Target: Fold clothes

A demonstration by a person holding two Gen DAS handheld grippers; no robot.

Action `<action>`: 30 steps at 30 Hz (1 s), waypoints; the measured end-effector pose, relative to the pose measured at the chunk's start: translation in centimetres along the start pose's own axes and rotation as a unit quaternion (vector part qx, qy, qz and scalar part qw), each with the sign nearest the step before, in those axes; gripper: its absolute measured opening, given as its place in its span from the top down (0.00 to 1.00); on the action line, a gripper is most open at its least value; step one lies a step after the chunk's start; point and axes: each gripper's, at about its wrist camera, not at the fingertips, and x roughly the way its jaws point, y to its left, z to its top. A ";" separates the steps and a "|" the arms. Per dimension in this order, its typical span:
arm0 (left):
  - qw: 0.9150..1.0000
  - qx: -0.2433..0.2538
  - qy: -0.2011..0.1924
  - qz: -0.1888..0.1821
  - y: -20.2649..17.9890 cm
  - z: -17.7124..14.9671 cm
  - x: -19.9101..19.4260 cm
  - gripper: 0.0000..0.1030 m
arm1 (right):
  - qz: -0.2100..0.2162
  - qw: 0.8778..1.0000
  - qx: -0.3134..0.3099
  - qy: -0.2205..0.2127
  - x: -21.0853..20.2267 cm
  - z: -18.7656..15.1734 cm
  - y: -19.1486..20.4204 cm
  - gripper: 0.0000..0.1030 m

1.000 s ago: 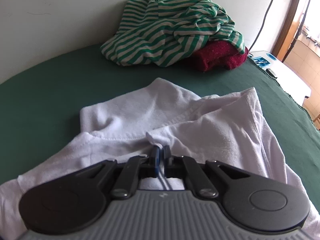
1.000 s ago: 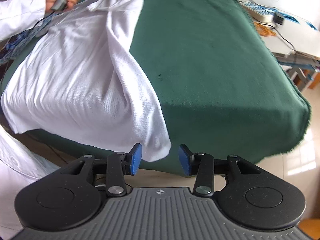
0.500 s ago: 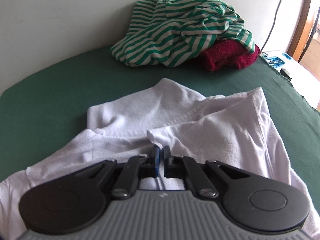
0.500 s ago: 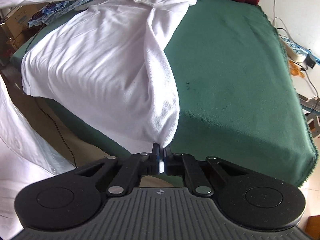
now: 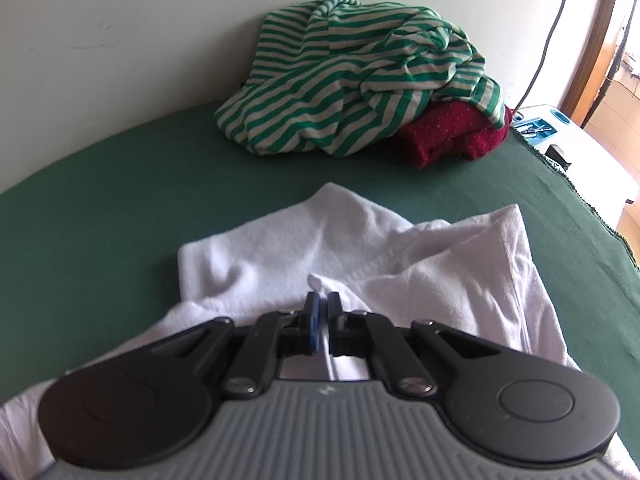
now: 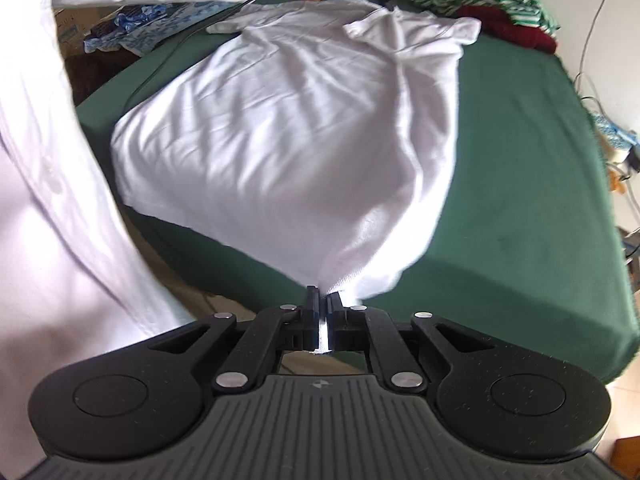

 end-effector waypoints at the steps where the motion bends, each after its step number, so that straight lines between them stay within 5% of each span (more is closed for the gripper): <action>1: 1.000 0.001 0.001 -0.001 0.2 0.1 0.1 1.00 | 0.003 1.000 0.001 0.005 0.6 0.1 0.9 0.96; 9: 1.000 -0.001 0.012 -0.007 1.7 0.3 1.1 1.00 | 0.010 0.997 0.042 0.071 5.9 -1.1 2.8 0.96; 12: 0.999 -0.007 0.021 -0.041 2.5 -0.1 0.1 0.98 | 0.009 0.995 0.030 0.092 6.0 -0.9 3.2 0.96; 16: 0.996 0.007 0.020 -0.082 2.7 -2.8 -2.8 0.97 | -0.028 0.996 0.088 0.001 2.5 1.7 1.5 0.93; 18: 0.994 0.006 0.028 -0.101 2.5 -4.6 -3.7 0.92 | -0.069 0.989 0.117 -0.058 1.4 2.9 0.5 0.85; 19: 0.993 0.001 0.037 -0.110 2.4 -5.4 -3.9 0.88 | -0.092 0.984 0.130 -0.079 1.2 3.5 0.0 0.73; 21: 0.990 -0.015 0.049 -0.128 2.2 -6.8 -4.3 0.81 | -0.114 0.980 0.135 -0.088 1.9 4.0 -0.8 0.69; 23: 0.987 -0.033 0.056 -0.145 1.9 -8.1 -4.5 0.62 | -0.123 0.981 0.127 -0.085 2.7 4.3 -1.1 0.69; 26: 0.987 -0.034 0.051 -0.146 1.0 -9.5 -5.0 0.53 | -0.131 0.982 0.107 -0.084 3.7 4.9 -0.3 0.69; 28: 0.989 -0.028 0.046 -0.140 0.5 -9.8 -5.2 0.48 | -0.142 0.982 0.093 -0.083 4.2 5.3 0.1 0.69; 30: 0.990 -0.023 0.042 -0.131 0.0 -9.9 -5.2 0.56 | -0.159 0.981 0.083 -0.076 4.7 5.5 0.2 0.71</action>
